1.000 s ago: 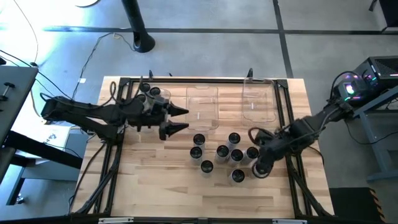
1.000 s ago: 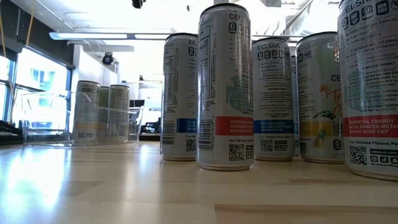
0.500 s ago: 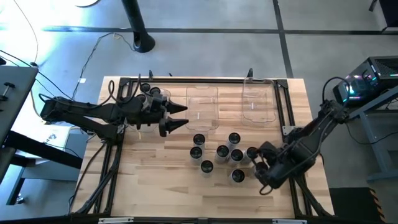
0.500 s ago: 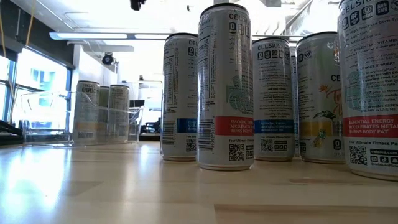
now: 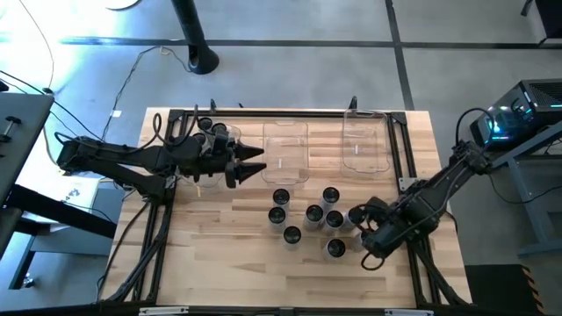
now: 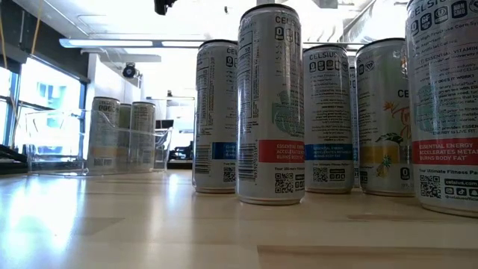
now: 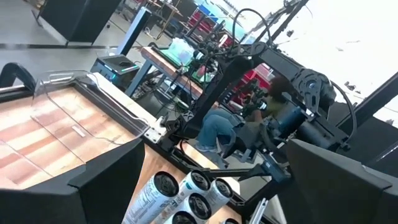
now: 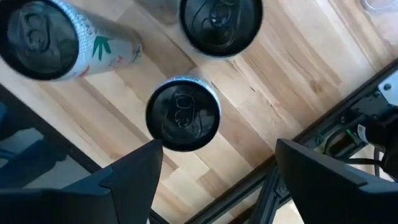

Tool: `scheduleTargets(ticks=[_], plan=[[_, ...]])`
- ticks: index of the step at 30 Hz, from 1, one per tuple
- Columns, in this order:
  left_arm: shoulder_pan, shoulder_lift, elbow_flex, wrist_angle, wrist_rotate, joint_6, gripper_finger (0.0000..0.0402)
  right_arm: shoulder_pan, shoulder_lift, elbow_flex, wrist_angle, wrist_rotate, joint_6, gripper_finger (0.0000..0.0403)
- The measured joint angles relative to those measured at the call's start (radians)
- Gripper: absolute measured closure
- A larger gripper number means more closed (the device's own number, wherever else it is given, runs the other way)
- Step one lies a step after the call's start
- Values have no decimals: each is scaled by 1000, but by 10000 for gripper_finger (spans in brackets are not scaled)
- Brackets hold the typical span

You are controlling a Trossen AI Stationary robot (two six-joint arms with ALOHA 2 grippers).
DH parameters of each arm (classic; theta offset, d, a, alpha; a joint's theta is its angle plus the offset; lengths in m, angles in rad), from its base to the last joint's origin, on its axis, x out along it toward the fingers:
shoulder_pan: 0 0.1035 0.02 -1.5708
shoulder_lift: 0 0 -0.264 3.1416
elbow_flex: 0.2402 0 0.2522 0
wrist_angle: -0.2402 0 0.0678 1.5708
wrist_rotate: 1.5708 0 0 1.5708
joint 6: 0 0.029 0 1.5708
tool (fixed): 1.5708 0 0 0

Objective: Sort soda cans
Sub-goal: Put the white-pink soda can into the top right transparent bin

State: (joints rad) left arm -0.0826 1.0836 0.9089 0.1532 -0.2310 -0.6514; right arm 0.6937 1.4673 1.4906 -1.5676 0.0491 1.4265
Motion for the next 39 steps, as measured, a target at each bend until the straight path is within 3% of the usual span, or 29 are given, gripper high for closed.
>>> scheduleTargets(ticks=[6,10,13,20,28,33,39], plan=[[-4,0,0,0,-2,-43,17,25,0,0,16,109,150,89],[-4,0,0,0,-1,-65,17,51,0,0,23,114,184,88],[-4,0,0,0,-1,-74,17,21,15,-6,-5,55,190,88],[-4,0,0,0,-1,-81,17,-96,19,-74,64,2,10,88],[-4,1,0,-1,0,-89,17,-106,16,-161,215,-90,-47,88],[-3,1,0,0,0,-89,17,-114,20,-174,190,-84,-20,88],[-2,1,0,0,0,-88,17,-111,19,-234,204,-166,-17,89]])
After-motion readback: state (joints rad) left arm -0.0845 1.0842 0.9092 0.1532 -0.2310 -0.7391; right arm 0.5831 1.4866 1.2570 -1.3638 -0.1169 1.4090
